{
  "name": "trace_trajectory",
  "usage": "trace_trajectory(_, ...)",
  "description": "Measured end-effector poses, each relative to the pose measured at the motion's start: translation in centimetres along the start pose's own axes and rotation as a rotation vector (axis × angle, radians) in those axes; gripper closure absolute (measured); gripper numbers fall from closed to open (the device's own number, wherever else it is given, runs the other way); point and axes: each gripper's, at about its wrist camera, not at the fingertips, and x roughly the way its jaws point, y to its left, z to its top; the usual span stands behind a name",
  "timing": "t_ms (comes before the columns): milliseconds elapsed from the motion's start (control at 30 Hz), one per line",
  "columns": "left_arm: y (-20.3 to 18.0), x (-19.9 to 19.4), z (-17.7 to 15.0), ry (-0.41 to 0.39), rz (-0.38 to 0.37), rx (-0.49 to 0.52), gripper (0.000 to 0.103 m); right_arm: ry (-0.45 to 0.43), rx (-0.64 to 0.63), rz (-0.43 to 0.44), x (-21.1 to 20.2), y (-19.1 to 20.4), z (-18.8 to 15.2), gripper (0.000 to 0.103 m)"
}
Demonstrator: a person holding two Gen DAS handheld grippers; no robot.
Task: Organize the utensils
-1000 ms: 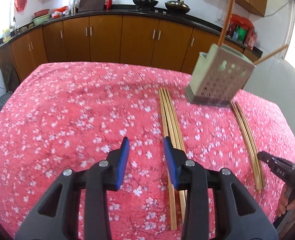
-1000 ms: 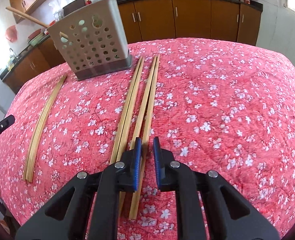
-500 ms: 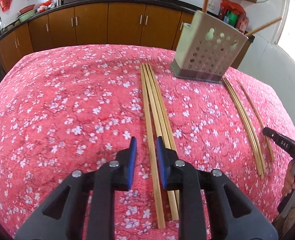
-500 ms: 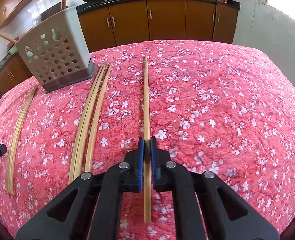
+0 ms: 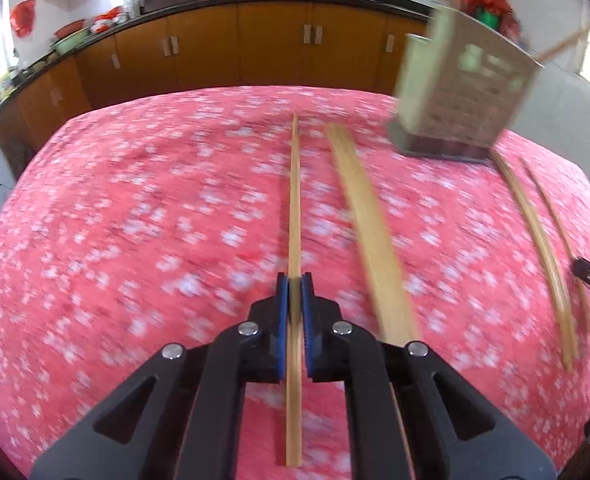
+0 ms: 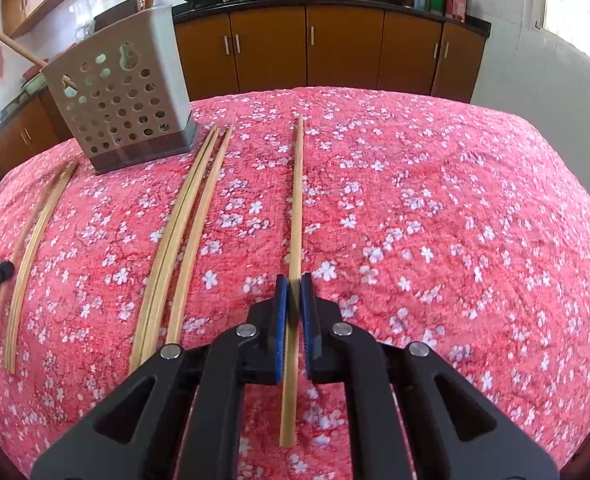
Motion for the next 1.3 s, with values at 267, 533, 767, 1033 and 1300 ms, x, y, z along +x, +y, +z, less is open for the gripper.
trace_trajectory(267,4.2,1.0,1.8,-0.021,0.031,-0.047,0.091,-0.020,0.062,-0.033,1.0,-2.6,1.0,0.095)
trace_trajectory(533,4.7,0.5,1.4,-0.038,0.009,-0.066,0.091,-0.029,0.043,-0.043,1.0,-2.4,1.1,0.095)
trace_trajectory(767,4.8,0.6,1.4,-0.038,0.007,-0.067,0.091,-0.030,0.039,-0.048,0.9,-2.3,1.0,0.095)
trace_trajectory(1033,4.7,0.7,1.5,-0.038,0.002,-0.073,0.091,-0.031,0.041,-0.045,1.0,-2.4,1.0,0.095)
trace_trajectory(1300,4.7,0.6,1.5,-0.038,0.000,-0.076,0.091,-0.031,0.043,-0.045,1.0,-2.3,1.0,0.095)
